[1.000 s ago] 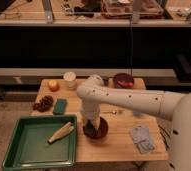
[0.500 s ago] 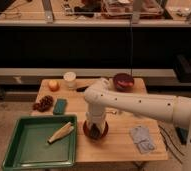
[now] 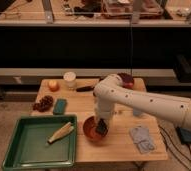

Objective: Wipe red bowl with eraser

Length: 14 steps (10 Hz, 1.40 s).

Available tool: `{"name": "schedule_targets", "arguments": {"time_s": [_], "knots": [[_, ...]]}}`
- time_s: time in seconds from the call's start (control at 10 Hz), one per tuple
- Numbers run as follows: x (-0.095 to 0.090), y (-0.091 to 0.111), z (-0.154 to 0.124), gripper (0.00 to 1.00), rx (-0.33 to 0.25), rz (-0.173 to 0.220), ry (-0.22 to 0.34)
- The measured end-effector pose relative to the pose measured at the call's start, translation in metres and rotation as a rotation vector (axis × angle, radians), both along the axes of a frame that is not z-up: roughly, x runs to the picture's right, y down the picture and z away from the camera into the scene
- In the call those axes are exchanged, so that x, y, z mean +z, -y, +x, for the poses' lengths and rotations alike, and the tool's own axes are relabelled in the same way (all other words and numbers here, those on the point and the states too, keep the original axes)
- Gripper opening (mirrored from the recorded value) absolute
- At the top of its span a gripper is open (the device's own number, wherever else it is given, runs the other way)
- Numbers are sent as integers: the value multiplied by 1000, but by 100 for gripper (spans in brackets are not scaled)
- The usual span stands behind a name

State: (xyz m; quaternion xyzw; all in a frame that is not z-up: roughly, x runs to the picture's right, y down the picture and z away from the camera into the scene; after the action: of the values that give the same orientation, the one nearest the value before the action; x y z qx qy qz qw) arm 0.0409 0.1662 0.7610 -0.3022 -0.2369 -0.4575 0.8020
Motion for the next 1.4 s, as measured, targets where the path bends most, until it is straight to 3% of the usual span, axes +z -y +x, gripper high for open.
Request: {"name": "schedule_targets", "arguments": {"time_s": [0.3, 0.7, 1.1, 1.4], "knots": [[19, 13, -12, 0, -6, -17, 15], [29, 16, -54, 0, -68, -35, 56], [19, -4, -81, 0, -137, -57, 129], [3, -25, -79, 0, -148, -60, 154]]}}
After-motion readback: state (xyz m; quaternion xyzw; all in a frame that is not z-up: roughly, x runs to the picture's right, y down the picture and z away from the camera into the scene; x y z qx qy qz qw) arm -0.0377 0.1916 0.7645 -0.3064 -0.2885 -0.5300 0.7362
